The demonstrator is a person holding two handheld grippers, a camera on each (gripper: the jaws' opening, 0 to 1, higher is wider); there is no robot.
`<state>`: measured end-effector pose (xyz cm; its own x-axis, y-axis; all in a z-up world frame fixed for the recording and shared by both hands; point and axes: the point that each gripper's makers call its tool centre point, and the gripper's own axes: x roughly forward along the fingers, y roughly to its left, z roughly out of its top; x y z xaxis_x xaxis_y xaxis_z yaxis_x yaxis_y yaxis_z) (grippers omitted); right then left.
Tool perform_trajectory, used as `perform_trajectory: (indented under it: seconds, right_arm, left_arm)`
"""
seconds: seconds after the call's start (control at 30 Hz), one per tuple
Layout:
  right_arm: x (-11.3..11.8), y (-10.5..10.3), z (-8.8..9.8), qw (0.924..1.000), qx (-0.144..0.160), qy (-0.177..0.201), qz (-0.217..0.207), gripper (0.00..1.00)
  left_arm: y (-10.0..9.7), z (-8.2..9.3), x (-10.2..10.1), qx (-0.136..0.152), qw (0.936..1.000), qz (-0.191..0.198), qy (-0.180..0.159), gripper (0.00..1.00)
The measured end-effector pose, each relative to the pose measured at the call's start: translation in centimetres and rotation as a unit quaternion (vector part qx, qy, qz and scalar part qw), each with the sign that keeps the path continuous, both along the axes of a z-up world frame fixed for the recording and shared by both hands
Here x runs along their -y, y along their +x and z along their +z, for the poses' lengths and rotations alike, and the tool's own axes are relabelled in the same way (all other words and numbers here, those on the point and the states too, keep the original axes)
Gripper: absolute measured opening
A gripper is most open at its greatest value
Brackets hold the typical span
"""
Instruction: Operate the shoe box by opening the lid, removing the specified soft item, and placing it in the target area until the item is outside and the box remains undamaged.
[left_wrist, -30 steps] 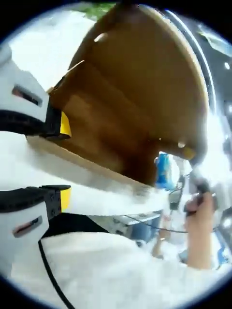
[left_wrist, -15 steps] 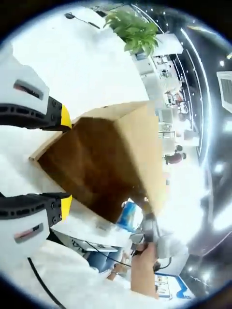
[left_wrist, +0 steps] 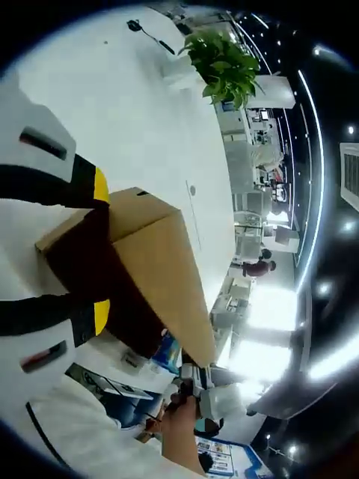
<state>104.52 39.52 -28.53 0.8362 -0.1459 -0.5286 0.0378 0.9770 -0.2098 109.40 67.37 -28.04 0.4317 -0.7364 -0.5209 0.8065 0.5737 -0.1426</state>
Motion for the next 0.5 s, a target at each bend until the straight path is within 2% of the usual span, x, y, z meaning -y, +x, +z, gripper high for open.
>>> perform_trajectory:
  seconds: [0.13, 0.37, 0.5]
  right_arm:
    - [-0.2, -0.3, -0.2, 1.0, -0.006, 0.001, 0.002, 0.11]
    - [-0.6, -0.3, -0.7, 0.9997, -0.012, 0.003, 0.02, 0.17]
    - [-0.8, -0.6, -1.1, 0.9993, -0.023, 0.01, 0.029, 0.2]
  left_arm:
    - [0.5, -0.4, -0.5, -0.004, 0.9999, 0.015, 0.003, 0.45]
    - [1.2, 0.0, -1.0, 0.024, 0.9994, 0.017, 0.016, 0.44]
    - [0.7, 0.0, -0.8, 0.037, 0.9989, 0.003, 0.027, 0.43]
